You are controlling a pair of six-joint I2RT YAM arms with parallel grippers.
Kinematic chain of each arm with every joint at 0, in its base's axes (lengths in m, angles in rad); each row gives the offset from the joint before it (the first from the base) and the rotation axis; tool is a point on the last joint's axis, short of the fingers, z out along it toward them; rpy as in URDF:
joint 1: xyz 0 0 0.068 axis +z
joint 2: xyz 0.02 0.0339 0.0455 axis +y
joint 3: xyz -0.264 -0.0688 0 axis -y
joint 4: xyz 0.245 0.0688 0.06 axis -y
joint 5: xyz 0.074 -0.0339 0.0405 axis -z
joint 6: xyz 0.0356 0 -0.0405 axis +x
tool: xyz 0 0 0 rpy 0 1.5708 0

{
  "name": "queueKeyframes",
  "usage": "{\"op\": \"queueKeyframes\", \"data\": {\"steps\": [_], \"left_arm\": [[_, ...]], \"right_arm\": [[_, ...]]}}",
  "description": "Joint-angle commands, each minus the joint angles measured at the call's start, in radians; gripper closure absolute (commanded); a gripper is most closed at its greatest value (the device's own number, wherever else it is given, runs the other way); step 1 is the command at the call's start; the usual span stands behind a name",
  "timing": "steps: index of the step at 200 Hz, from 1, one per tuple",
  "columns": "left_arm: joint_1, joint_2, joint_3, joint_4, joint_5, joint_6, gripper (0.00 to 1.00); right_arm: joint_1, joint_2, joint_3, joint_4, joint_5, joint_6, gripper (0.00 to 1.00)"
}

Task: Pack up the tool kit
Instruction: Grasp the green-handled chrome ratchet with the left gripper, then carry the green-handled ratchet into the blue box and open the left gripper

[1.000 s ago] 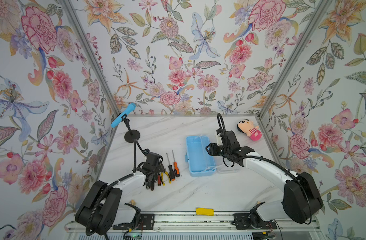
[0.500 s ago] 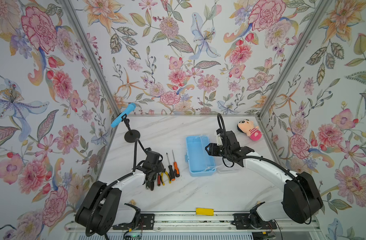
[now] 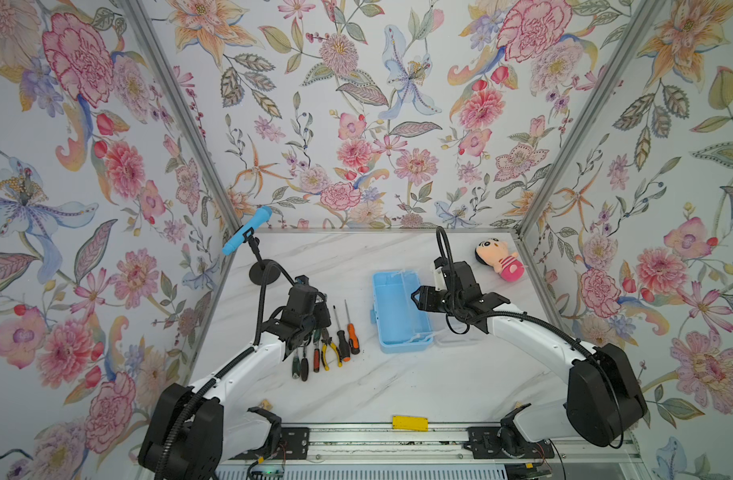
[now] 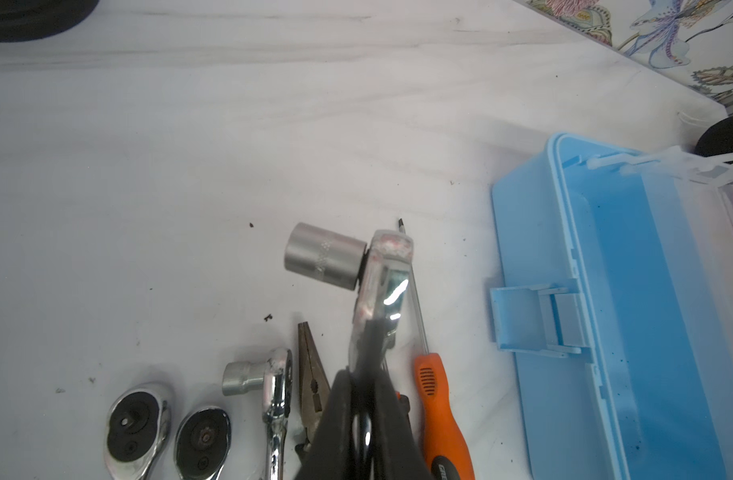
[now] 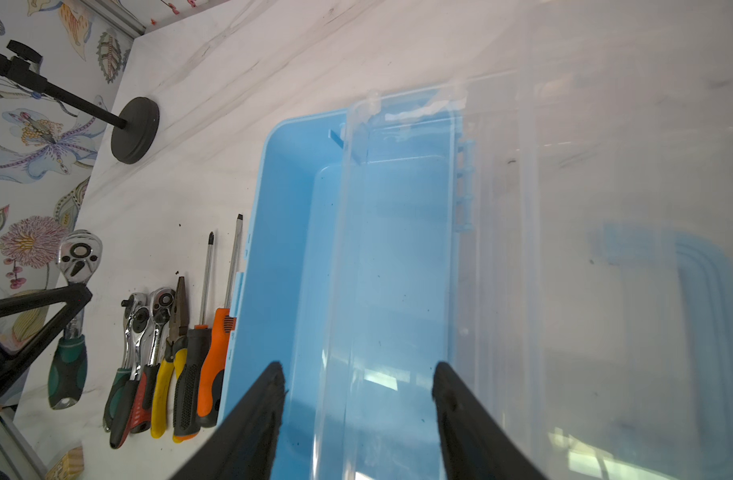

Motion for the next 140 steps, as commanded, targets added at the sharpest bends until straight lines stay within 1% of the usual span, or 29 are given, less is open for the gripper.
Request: {"op": "queueKeyframes", "data": {"steps": [1,26,53,98,116,122,140], "left_arm": [[-0.053,-0.020,0.081,0.079,0.039,-0.076,1.00],[-0.131,-0.015,0.108,0.192,0.011,-0.200,1.00],[-0.220,0.043,0.134,0.320,-0.043,-0.326,1.00],[-0.337,0.246,0.195,0.518,-0.050,-0.458,1.00],[-0.374,0.333,0.231,0.560,-0.048,-0.509,1.00],[-0.381,0.389,0.240,0.576,-0.047,-0.525,1.00],[-0.399,0.465,0.264,0.603,-0.044,-0.569,1.00]], "right_arm": [[-0.023,-0.004,0.015,0.012,-0.028,0.023,0.41],[-0.038,-0.021,0.009,0.015,-0.042,0.029,0.41],[-0.044,-0.043,-0.001,0.014,-0.032,0.023,0.41],[-0.048,-0.074,-0.032,0.015,-0.037,0.022,0.41],[-0.053,-0.085,-0.039,0.016,-0.042,0.022,0.41],[-0.056,-0.089,-0.041,0.016,-0.042,0.021,0.41],[-0.062,-0.100,-0.046,0.011,-0.043,0.019,0.41]]}}
